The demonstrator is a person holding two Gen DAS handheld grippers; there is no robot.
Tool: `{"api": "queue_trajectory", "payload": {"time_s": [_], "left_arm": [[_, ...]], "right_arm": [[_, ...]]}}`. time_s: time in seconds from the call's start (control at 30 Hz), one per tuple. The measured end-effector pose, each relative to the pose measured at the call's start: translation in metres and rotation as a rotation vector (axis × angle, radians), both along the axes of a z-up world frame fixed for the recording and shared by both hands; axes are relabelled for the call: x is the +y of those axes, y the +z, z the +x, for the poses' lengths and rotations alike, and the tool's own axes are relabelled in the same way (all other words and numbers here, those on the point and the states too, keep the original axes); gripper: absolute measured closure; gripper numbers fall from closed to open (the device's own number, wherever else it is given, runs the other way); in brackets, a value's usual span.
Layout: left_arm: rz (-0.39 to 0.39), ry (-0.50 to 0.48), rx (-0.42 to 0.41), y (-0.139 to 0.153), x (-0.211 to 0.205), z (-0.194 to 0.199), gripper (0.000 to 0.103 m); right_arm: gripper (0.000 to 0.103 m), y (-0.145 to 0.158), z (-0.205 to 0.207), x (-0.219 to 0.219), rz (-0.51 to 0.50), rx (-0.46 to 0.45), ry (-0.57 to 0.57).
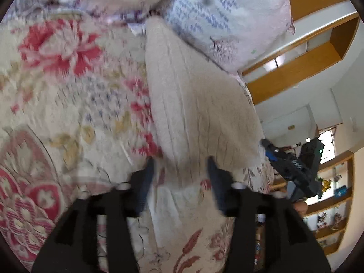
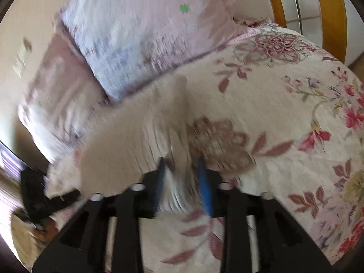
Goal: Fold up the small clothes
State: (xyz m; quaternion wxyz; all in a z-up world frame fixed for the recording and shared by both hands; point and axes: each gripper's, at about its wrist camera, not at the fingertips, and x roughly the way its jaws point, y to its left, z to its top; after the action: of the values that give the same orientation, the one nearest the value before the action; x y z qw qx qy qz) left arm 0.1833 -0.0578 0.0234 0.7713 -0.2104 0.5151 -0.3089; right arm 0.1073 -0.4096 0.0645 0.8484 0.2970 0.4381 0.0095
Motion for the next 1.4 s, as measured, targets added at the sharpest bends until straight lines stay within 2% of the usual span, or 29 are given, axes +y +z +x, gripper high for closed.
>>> {"api": "queue_trajectory", "payload": {"time_s": [0.13,0.2,0.23,0.27,0.3,0.37,0.43,0.6,0.67,0.77,0.8,0.83,0.9,1.0,1.07,1.17,1.2,1.27,1.3,1.4], "left_arm": [[0.107,0.036,-0.061,0.015,-0.009,0.012,0.033],[0.177,0.042,-0.096,0.022,-0.018,0.018,0.031],[0.202,0.042,-0.109,0.023,-0.022,0.02,0.03],[0.237,0.042,-0.126,0.025,-0.029,0.022,0.029],[0.271,0.043,-0.139,0.026,-0.035,0.024,0.029],[0.316,0.045,-0.152,0.026,-0.042,0.028,0.029],[0.318,0.042,-0.154,0.025,-0.046,0.031,0.029],[0.328,0.03,-0.155,0.02,-0.052,0.032,0.029],[0.33,0.028,-0.153,0.017,-0.054,0.032,0.028],[0.34,0.028,-0.158,0.016,-0.054,0.029,0.028],[0.342,0.03,-0.161,0.017,-0.054,0.029,0.028],[0.343,0.031,-0.164,0.017,-0.054,0.028,0.028],[0.348,0.035,-0.172,0.018,-0.053,0.028,0.028],[0.353,0.039,-0.175,0.019,-0.054,0.029,0.027],[0.358,0.04,-0.177,0.019,-0.054,0.028,0.027],[0.366,0.039,-0.181,0.019,-0.055,0.027,0.027],[0.367,0.039,-0.181,0.019,-0.055,0.026,0.027],[0.37,0.035,-0.183,0.018,-0.056,0.026,0.026],[0.372,0.032,-0.184,0.017,-0.056,0.026,0.026],[0.378,0.032,-0.186,0.016,-0.056,0.026,0.025]], "right_arm": [[0.063,-0.008,0.028,-0.008,0.07,0.026,-0.019],[0.063,-0.016,0.043,-0.008,0.129,0.045,-0.015],[0.068,-0.019,0.048,-0.006,0.147,0.045,-0.002],[0.077,-0.02,0.052,-0.003,0.138,0.043,0.007],[0.091,-0.018,0.055,0.002,0.094,0.042,0.007],[0.092,-0.011,0.053,0.007,0.014,0.006,-0.004],[0.093,-0.007,0.05,0.005,-0.034,-0.01,-0.025],[0.094,-0.035,0.052,-0.001,-0.09,0.099,-0.072],[0.093,-0.042,0.054,-0.003,-0.098,0.115,-0.085],[0.091,-0.035,0.054,-0.001,-0.121,0.105,-0.068],[0.087,-0.032,0.053,-0.001,-0.122,0.101,-0.066],[0.076,-0.026,0.051,-0.001,-0.129,0.089,-0.073],[0.068,-0.006,0.043,0.004,-0.178,0.021,-0.09],[0.068,0.012,0.04,0.019,-0.211,-0.054,-0.037],[0.068,0.015,0.042,0.03,-0.214,-0.066,0.02],[0.063,0.007,0.051,0.041,-0.253,-0.021,0.061],[0.057,0.0,0.054,0.044,-0.261,0.008,0.067],[0.056,-0.023,0.059,0.048,-0.273,0.084,0.08],[0.055,-0.024,0.056,0.049,-0.283,0.058,0.072],[0.055,-0.024,0.054,0.047,-0.269,0.057,0.07]]}}
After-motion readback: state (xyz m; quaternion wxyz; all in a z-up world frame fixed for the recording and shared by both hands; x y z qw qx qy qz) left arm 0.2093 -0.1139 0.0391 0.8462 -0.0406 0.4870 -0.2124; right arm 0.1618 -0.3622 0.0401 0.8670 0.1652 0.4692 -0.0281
